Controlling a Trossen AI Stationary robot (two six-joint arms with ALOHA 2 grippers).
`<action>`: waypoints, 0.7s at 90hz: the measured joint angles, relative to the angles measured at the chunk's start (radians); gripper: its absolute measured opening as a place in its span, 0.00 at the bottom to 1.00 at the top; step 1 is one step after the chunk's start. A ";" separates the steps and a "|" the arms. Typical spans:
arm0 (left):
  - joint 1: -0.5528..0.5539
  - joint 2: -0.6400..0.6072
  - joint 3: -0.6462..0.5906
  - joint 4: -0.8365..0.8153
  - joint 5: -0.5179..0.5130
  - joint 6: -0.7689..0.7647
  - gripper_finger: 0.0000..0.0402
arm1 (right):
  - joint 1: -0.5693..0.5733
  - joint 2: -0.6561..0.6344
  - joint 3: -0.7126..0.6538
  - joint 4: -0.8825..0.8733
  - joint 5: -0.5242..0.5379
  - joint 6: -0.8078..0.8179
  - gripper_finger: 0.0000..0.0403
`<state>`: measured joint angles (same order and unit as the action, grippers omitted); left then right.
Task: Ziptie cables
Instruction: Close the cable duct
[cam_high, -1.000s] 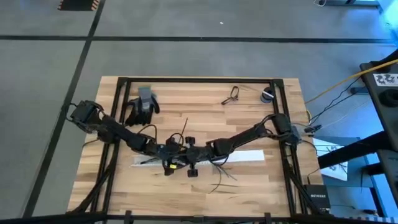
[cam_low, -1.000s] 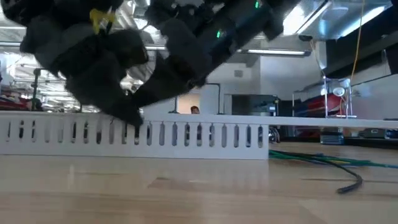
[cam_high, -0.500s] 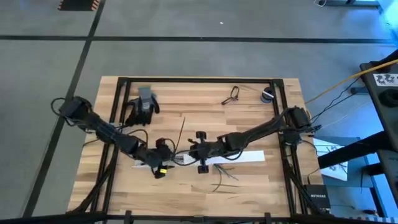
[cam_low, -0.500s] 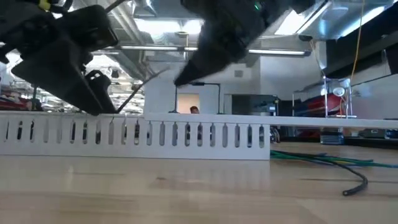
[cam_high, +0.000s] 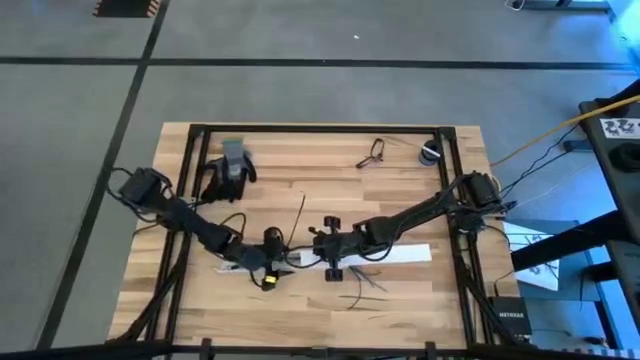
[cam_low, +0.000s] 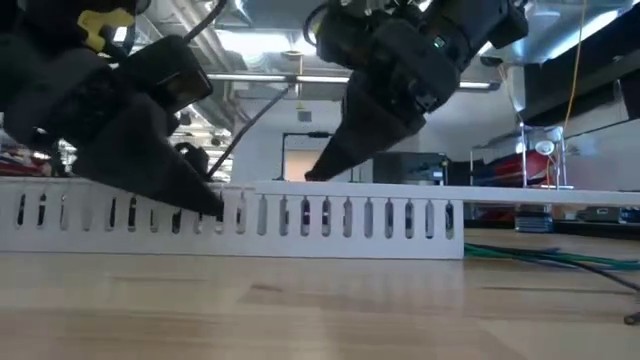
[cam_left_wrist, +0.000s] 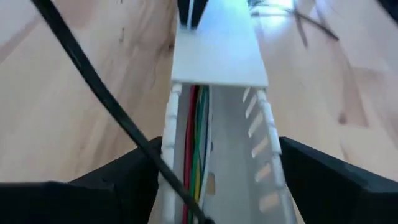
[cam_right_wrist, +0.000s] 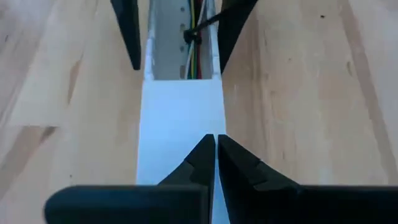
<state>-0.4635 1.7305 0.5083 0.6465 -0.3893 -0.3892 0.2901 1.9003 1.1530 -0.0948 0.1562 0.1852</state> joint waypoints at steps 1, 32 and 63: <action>0.001 0.002 0.000 0.002 0.000 0.000 0.72 | 0.000 0.000 -0.001 0.000 0.000 0.000 0.01; 0.001 0.008 0.000 0.000 0.000 0.010 0.55 | 0.059 0.000 -0.002 -0.004 0.001 0.024 0.01; 0.001 0.007 0.000 -0.006 0.006 0.007 0.56 | 0.043 0.060 0.004 0.063 0.024 0.042 0.01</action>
<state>-0.4622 1.7374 0.5079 0.6407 -0.3837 -0.3826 0.3335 1.9606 1.1572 -0.0316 0.1805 0.2277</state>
